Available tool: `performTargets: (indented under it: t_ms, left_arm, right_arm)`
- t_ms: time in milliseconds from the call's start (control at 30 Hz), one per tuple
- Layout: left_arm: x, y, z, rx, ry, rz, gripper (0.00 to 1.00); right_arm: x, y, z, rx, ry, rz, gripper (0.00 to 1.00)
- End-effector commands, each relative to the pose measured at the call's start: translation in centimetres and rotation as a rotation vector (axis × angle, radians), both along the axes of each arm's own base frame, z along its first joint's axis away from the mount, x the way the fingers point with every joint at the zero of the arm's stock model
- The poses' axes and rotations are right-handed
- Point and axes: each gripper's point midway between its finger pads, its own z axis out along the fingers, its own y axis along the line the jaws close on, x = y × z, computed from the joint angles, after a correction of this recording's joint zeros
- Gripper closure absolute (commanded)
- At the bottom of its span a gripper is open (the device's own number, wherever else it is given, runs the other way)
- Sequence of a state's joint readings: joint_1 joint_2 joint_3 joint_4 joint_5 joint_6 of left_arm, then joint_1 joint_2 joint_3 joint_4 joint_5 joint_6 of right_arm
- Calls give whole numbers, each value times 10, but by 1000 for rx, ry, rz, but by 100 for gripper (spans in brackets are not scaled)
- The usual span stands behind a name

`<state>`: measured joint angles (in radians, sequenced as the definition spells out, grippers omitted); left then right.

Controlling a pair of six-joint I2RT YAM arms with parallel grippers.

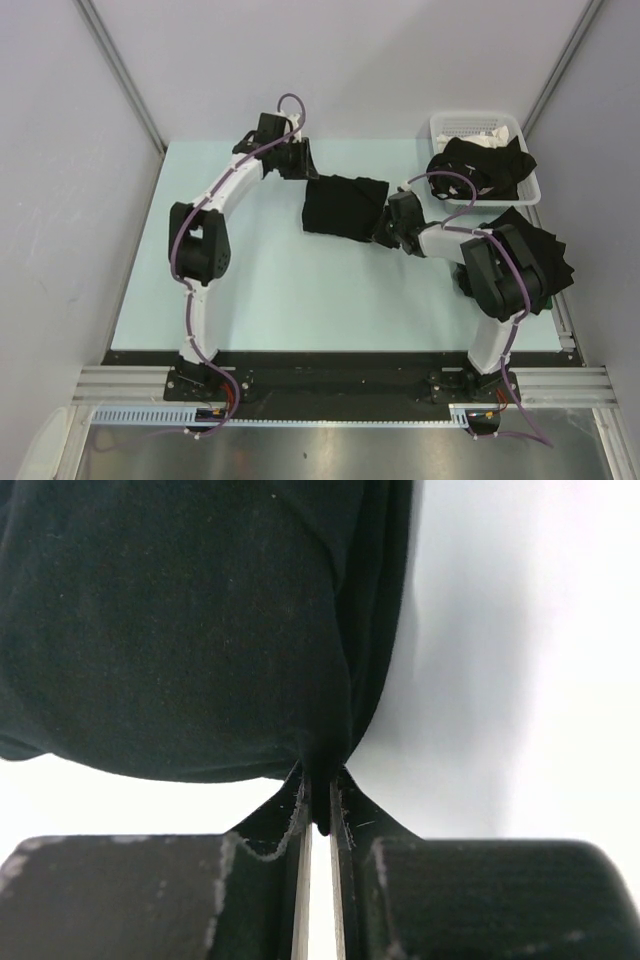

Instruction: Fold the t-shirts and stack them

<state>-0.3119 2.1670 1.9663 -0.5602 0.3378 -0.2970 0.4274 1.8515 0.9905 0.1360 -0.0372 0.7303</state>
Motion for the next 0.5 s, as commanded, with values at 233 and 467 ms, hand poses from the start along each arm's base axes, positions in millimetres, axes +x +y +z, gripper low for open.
performTargets:
  t_ms: [233, 467]
  left_arm:
    - [38, -13, -27, -68, -19, 17, 57]
    - [52, -20, -60, -96, 16, 17, 57]
  right_arm:
    - [-70, -20, 18, -128, 170, 92, 100]
    - [-88, -19, 21, -115, 226, 125, 100]
